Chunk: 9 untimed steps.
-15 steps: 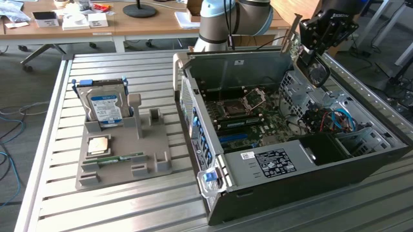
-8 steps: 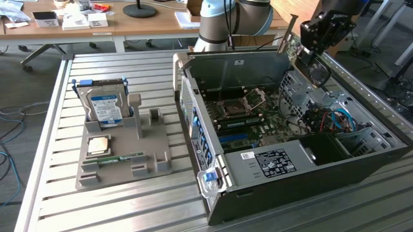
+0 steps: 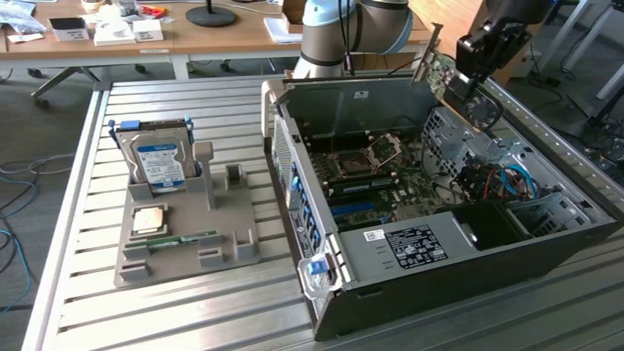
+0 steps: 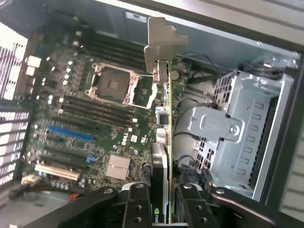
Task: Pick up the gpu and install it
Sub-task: 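Insert the gpu into the slot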
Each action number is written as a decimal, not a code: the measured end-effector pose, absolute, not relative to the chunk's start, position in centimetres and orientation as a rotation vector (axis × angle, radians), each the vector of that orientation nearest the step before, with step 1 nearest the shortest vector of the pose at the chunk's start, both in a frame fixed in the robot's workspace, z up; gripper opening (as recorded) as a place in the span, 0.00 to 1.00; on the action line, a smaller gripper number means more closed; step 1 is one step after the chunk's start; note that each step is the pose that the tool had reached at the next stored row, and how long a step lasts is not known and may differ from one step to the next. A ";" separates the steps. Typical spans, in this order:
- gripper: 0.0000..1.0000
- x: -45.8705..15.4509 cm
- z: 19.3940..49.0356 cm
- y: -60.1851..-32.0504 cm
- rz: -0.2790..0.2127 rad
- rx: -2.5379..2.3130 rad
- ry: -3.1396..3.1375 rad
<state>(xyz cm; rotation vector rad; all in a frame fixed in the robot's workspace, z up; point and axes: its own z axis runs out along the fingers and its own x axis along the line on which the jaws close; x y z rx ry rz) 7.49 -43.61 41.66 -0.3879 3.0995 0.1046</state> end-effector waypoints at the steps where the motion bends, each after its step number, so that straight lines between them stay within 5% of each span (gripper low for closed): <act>1: 0.27 7.5 41.7 -43.6 0.105 -0.416 3.096; 9: 0.27 7.5 41.5 -43.6 0.106 -0.641 3.063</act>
